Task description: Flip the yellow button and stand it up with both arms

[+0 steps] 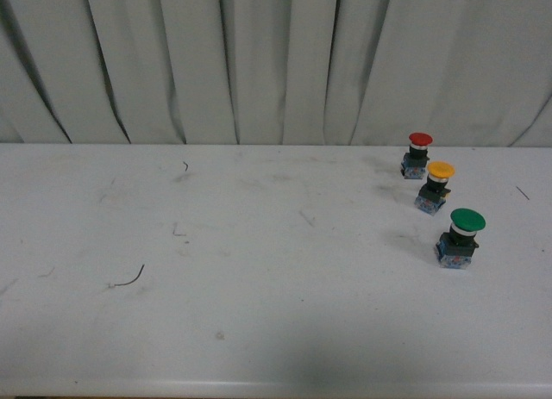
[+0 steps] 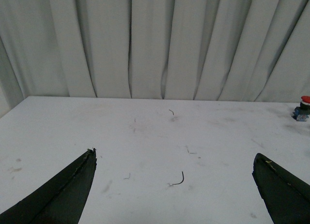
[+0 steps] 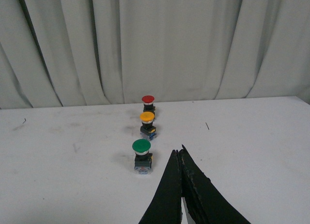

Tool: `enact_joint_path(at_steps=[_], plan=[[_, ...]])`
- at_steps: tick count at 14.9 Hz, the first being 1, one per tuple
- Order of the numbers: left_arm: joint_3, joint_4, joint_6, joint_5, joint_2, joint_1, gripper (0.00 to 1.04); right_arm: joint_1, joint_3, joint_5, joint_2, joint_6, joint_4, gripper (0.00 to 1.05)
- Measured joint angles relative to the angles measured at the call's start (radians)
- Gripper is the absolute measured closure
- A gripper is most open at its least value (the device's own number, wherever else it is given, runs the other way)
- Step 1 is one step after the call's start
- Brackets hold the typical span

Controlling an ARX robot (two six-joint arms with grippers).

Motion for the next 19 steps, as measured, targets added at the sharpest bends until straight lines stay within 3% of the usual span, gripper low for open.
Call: enact_joint_path(at_steps=[2,6,12,15,19], plan=[[0.0,0.0,0.0,0.0,0.0,0.0,0.07,0.0,0.001,-0.002,-0.161,0.0,-0.172,1.03],[0.0,0.0,0.0,0.0,0.0,0.0,0.07,0.0,0.001,-0.002,-0.165,-0.002,-0.177,1.02],[0.0,0.0,0.0,0.0,0.0,0.0,0.07,0.0,0.001,-0.002,-0.165,-0.002,-0.175,0.29],[0.0,0.0,0.0,0.0,0.0,0.0,0.07,0.0,0.001,-0.002,-0.165,-0.001,-0.175,0.05],[0.0,0.0,0.0,0.0,0.0,0.0,0.07,0.0,0.001,-0.002,-0.165,-0.002,-0.175,0.06]])
